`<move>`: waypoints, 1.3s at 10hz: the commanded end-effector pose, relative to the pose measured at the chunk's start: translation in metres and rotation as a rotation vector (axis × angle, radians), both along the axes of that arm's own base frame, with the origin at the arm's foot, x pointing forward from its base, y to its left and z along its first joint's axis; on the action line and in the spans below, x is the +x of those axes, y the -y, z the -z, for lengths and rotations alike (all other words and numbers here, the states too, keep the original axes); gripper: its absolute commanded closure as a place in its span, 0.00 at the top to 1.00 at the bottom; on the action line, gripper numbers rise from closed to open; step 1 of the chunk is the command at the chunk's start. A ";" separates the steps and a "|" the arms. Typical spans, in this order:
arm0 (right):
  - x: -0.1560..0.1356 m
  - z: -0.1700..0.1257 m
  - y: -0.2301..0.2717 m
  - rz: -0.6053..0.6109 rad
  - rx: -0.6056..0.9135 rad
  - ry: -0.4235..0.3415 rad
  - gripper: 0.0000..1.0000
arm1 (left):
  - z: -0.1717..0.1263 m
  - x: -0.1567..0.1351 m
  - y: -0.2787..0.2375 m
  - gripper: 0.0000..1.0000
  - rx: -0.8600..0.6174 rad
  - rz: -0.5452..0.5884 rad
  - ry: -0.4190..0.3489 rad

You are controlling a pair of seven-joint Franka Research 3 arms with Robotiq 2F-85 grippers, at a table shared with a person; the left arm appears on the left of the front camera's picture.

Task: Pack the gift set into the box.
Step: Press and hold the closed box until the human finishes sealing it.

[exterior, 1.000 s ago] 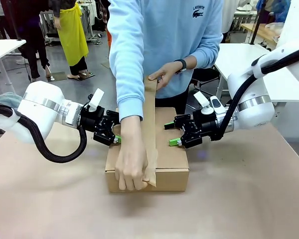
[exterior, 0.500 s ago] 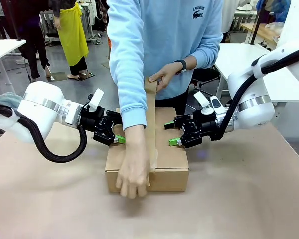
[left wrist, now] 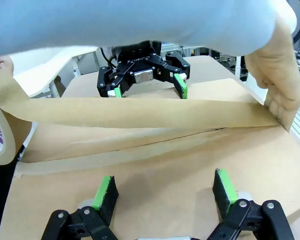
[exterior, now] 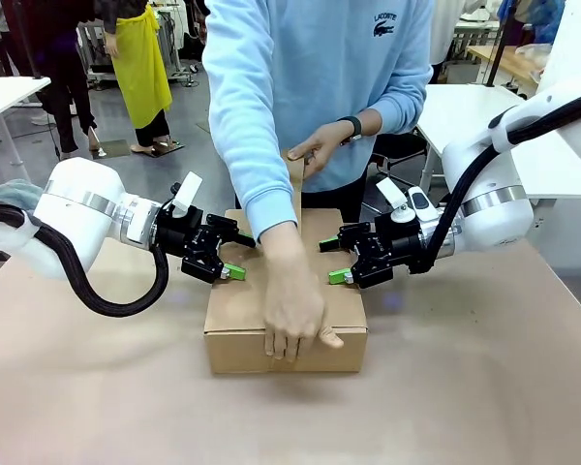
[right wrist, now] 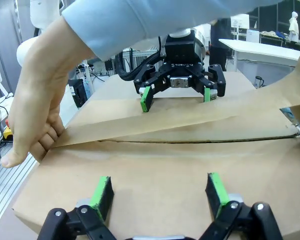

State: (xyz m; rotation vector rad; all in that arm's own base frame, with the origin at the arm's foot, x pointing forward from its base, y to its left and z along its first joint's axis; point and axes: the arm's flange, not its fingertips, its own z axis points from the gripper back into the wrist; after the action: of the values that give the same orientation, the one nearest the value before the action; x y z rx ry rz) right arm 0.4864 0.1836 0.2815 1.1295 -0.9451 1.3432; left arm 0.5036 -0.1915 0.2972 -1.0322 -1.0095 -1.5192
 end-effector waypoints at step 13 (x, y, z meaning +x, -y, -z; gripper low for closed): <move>-0.001 0.002 0.001 -0.001 -0.007 0.000 1.00 | 0.004 -0.001 0.001 1.00 0.000 -0.002 -0.003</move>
State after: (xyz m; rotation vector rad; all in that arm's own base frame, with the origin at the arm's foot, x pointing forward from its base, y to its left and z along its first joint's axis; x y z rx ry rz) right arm 0.4864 0.1836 0.2807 1.1302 -0.9438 1.3423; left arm 0.5035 -0.1914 0.2957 -1.0337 -1.0072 -1.5174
